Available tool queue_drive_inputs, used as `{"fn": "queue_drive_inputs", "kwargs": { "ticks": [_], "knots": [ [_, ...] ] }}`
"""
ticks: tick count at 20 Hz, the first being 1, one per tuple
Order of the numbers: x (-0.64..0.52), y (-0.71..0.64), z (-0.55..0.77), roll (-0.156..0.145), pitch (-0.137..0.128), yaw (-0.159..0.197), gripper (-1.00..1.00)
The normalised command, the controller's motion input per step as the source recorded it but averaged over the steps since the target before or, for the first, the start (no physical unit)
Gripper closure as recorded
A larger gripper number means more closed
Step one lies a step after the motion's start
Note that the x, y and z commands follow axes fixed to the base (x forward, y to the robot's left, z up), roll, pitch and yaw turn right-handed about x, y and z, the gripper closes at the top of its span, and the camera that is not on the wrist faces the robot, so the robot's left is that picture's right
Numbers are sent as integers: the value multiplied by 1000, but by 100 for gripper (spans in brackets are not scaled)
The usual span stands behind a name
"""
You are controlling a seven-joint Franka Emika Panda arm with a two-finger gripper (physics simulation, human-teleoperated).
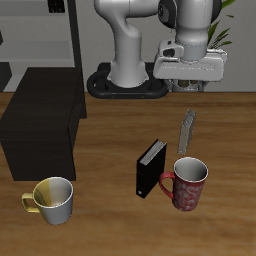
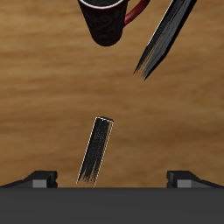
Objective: Yellow book upright top shelf and black book top region shelf and red mug top shelf
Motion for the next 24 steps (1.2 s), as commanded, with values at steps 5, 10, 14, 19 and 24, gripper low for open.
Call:
{"fn": "queue_drive_inputs", "kwargs": {
  "ticks": [5,10,14,19,24],
  "knots": [
    [43,358,-296,-11,-43,-24,-100],
    [73,73,-301,-27,-35,-52,-100],
    [37,-40,-306,-8,-114,-69,-100],
    [-50,-87,-256,-17,-43,-21,-100],
    [-34,-92,-240,-21,-31,-34,-100]
  ]
}}
